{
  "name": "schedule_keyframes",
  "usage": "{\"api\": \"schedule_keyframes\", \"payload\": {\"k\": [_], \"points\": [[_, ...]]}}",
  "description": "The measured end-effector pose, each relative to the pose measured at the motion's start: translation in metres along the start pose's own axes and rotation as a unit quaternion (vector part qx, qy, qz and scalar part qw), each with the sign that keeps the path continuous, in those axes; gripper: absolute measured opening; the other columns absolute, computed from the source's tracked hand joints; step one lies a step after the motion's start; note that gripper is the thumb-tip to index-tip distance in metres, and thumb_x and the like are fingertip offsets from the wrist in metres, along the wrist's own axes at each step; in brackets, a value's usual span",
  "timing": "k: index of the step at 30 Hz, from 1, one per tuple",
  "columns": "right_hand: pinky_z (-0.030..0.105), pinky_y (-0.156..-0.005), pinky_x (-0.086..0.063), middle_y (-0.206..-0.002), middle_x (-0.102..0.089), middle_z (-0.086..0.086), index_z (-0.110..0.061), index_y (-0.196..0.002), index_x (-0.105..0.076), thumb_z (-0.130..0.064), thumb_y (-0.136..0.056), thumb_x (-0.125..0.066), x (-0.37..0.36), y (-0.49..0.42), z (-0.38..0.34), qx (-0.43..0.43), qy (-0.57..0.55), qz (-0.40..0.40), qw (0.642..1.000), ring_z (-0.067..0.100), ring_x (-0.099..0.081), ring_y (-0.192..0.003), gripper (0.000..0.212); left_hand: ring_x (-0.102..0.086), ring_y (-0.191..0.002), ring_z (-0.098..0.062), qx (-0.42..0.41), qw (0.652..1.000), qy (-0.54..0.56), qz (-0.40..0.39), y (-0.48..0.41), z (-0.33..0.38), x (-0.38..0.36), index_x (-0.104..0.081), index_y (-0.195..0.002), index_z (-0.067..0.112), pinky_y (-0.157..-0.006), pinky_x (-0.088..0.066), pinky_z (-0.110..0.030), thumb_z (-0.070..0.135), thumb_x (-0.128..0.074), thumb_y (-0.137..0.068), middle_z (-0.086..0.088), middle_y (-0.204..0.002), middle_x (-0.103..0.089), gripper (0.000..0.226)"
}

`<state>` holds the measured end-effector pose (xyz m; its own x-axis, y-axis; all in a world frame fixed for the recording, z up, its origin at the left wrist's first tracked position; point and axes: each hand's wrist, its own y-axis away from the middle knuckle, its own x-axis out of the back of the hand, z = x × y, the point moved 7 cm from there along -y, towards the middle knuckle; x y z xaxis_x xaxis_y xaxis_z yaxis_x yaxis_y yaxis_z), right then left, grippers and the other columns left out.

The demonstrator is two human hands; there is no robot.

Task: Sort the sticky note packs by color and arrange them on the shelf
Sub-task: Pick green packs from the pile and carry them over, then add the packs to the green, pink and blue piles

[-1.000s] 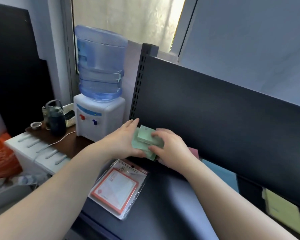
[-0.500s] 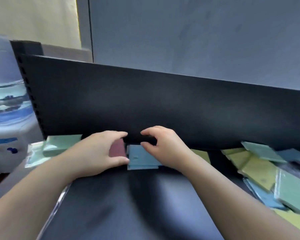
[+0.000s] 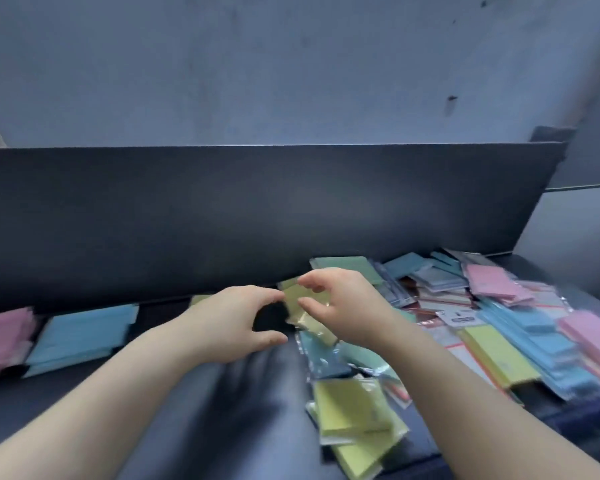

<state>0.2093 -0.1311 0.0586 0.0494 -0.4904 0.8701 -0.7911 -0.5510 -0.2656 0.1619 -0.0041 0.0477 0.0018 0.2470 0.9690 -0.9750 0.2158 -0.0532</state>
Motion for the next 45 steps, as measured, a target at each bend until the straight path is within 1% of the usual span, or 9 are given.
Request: {"api": "schedule_keyframes", "payload": {"k": [7, 12, 19, 23, 31, 36, 38, 40, 45], "points": [[0.023, -0.097, -0.041, -0.123, -0.064, -0.005, -0.019, -0.124, -0.061, -0.03, -0.088, -0.06, 0.047, 0.024, 0.097, -0.015, 0.005, -0.013, 1.0, 0.01, -0.056, -0.113, 0.037, -0.04, -0.131, -0.01, 0.04, 0.999, -0.003, -0.01, -0.063, 0.079, -0.045, -0.035, -0.144, 0.029, -0.106, -0.033, -0.025, 0.058, -0.057, -0.084, 0.008, -0.144, -0.042, 0.07], [0.025, -0.085, -0.041, -0.122, -0.062, -0.002, -0.02, -0.124, -0.059, -0.028, -0.089, -0.056, 0.067, 0.016, 0.149, -0.03, 0.054, -0.019, 0.998, 0.017, -0.054, -0.113, 0.037, -0.035, -0.13, -0.018, 0.122, 0.992, -0.036, -0.024, -0.081, 0.105, -0.064, -0.022, -0.147, 0.028, -0.104, -0.037, -0.033, 0.075, -0.052, -0.074, 0.002, -0.142, -0.036, 0.092], [0.039, -0.104, -0.04, -0.146, -0.035, 0.007, -0.023, -0.143, -0.037, -0.026, -0.09, -0.052, 0.056, -0.032, 0.21, -0.107, 0.094, -0.057, 0.988, 0.031, -0.04, -0.129, 0.055, -0.027, -0.133, -0.026, 0.195, 0.976, -0.065, -0.07, -0.086, 0.115, -0.081, -0.005, -0.151, 0.021, -0.106, -0.036, -0.039, 0.081, -0.059, -0.062, -0.006, -0.144, -0.025, 0.12], [0.042, -0.099, -0.042, -0.13, -0.042, 0.015, -0.023, -0.126, -0.051, -0.034, -0.094, -0.038, 0.025, -0.043, 0.238, -0.168, 0.105, -0.093, 0.976, 0.035, -0.043, -0.117, 0.036, -0.029, -0.133, -0.027, 0.229, 0.97, -0.028, -0.083, -0.087, 0.109, -0.086, -0.009, -0.15, 0.018, -0.106, -0.033, -0.038, 0.077, -0.064, -0.062, -0.008, -0.144, -0.026, 0.119], [0.036, -0.098, -0.04, -0.133, -0.032, 0.007, -0.02, -0.131, -0.052, -0.019, -0.088, -0.059, 0.033, -0.039, 0.236, -0.135, 0.018, 0.038, 0.99, 0.032, -0.041, -0.118, 0.044, -0.042, -0.128, -0.024, 0.252, 0.967, 0.037, -0.029, -0.087, 0.104, -0.085, -0.013, -0.146, 0.019, -0.101, -0.04, -0.036, 0.072, -0.072, -0.057, -0.006, -0.144, -0.038, 0.119], [0.038, -0.09, -0.045, -0.118, -0.05, 0.01, -0.006, -0.104, -0.068, 0.003, -0.084, -0.05, 0.062, -0.031, 0.222, -0.059, -0.069, 0.21, 0.974, 0.033, -0.05, -0.109, 0.029, -0.031, -0.139, -0.02, 0.246, 0.963, 0.092, 0.056, -0.083, 0.097, -0.077, -0.006, -0.152, 0.017, -0.109, -0.029, -0.03, 0.054, -0.068, -0.078, -0.003, -0.155, -0.026, 0.103], [0.038, -0.085, -0.045, -0.11, -0.055, 0.014, -0.002, -0.095, -0.069, 0.008, -0.081, -0.05, 0.079, -0.024, 0.209, 0.004, -0.066, 0.289, 0.955, 0.035, -0.052, -0.101, 0.026, -0.039, -0.135, -0.017, 0.253, 0.945, 0.175, 0.11, -0.076, 0.092, -0.067, -0.01, -0.152, 0.017, -0.106, -0.031, -0.024, 0.036, -0.063, -0.088, 0.0, -0.151, -0.035, 0.085], [0.035, -0.085, -0.042, -0.108, -0.056, 0.016, -0.002, -0.092, -0.07, 0.01, -0.077, -0.05, 0.091, -0.015, 0.196, 0.053, -0.051, 0.34, 0.938, 0.036, -0.051, -0.097, 0.027, -0.061, -0.107, -0.013, 0.261, 0.901, 0.303, 0.17, -0.066, 0.085, -0.059, -0.032, -0.14, 0.024, -0.092, -0.048, -0.022, 0.019, -0.057, -0.091, 0.007, -0.123, -0.06, 0.055], [0.023, -0.09, -0.036, -0.109, -0.052, 0.012, -0.005, -0.093, -0.069, 0.008, -0.078, -0.048, 0.1, -0.013, 0.155, 0.119, -0.092, 0.314, 0.937, 0.028, -0.05, -0.102, 0.029, -0.07, -0.087, -0.027, 0.278, 0.758, 0.524, 0.269, -0.028, 0.06, -0.04, -0.065, -0.1, 0.011, -0.074, -0.058, -0.044, 0.002, -0.052, -0.092, -0.012, -0.1, -0.071, 0.018]]}}
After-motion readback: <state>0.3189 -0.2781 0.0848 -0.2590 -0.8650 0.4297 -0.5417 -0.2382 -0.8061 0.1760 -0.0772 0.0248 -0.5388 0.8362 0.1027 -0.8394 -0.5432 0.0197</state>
